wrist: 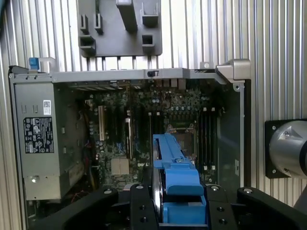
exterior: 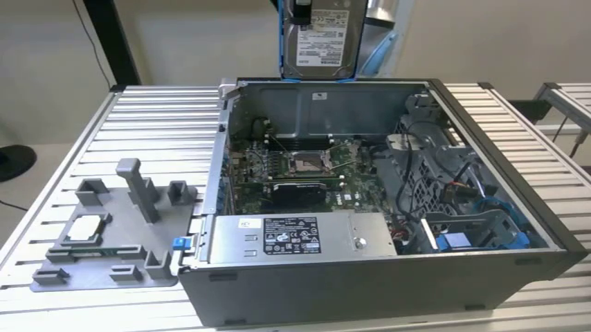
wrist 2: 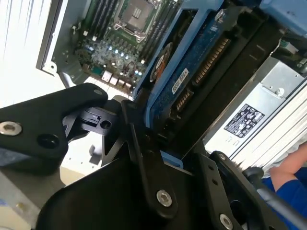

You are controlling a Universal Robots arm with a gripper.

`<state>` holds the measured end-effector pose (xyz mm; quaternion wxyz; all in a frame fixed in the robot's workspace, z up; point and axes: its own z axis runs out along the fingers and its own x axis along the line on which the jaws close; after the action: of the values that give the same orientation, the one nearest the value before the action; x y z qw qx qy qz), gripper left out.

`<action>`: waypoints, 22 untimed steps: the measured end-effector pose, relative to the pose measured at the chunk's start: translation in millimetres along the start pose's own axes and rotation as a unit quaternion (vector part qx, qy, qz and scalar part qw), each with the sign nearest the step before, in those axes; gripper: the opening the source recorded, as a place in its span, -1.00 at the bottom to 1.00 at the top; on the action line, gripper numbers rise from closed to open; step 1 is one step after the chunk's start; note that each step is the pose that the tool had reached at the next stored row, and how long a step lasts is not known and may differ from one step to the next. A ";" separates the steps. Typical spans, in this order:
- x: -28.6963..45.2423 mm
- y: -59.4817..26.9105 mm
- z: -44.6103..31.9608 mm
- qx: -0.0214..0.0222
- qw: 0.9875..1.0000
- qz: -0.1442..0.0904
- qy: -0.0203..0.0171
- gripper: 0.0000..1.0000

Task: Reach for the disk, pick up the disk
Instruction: 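Pick up the disk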

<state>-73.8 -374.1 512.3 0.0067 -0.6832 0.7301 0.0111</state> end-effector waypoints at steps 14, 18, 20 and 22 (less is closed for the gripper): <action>-1.9 -28.4 -0.1 0.000 1.000 0.000 0.000 -1.00; -2.3 -34.7 -0.1 0.000 1.000 0.000 0.000 -1.00; -2.5 -38.0 -0.1 0.000 1.000 0.000 0.000 -1.00; -2.7 -41.7 -0.1 0.000 1.000 0.000 0.000 -1.00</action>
<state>-32.1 -374.2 512.2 0.0067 -0.6832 0.7301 0.0111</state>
